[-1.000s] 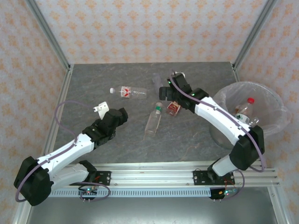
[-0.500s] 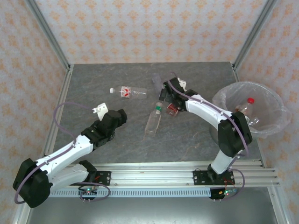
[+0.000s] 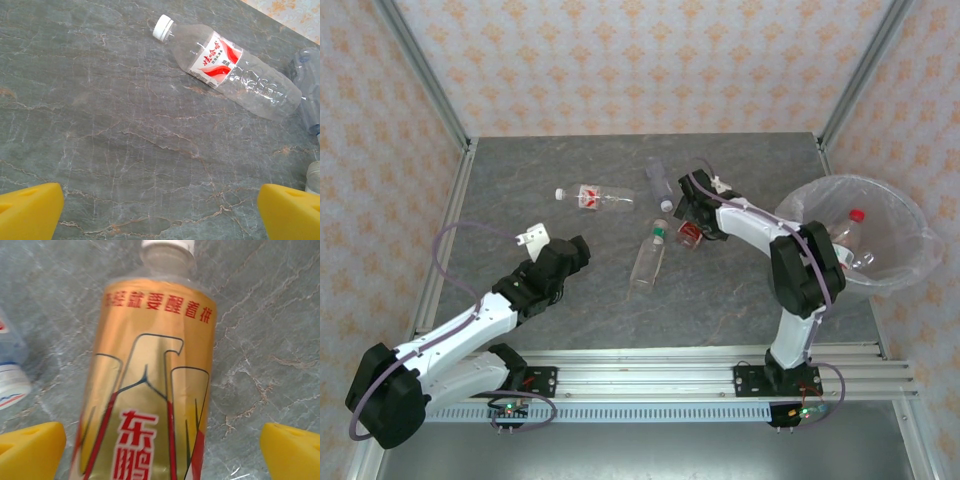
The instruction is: Put the plastic bottles in the bin
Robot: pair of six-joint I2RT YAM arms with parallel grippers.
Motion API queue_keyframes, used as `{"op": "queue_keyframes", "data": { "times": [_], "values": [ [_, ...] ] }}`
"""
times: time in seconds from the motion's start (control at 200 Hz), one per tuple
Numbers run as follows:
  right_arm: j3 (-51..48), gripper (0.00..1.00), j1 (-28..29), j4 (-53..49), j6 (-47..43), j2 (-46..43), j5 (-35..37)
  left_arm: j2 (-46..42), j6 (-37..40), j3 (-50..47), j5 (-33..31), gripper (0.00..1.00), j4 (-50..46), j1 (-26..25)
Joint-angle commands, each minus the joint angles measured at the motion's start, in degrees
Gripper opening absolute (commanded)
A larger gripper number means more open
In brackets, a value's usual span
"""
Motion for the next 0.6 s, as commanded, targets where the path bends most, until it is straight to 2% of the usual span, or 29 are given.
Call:
{"op": "queue_keyframes", "data": {
  "times": [0.0, 0.29, 0.495, 0.596],
  "values": [
    [3.69, 0.97, -0.30, -0.81, 1.26, 3.08, -0.88, -0.30, -1.15, -0.44, -1.75, 1.00, -1.69, 0.78],
    [3.31, 0.84, -0.48, 2.23, 4.38, 6.91, -1.25, -1.10, -1.69, -1.34, -2.04, 1.00, -1.97, 0.86],
    [-0.49, 0.68, -0.58, 7.65, 5.08, 5.33, -1.31, -0.97, -1.32, -1.18, -2.17, 1.00, -2.08, 0.82],
    [-2.16, 0.66, -0.51, 8.80, 4.04, 3.93, -1.02, -0.92, -1.36, -1.18, -2.05, 1.00, -1.98, 0.80]
  ]
}}
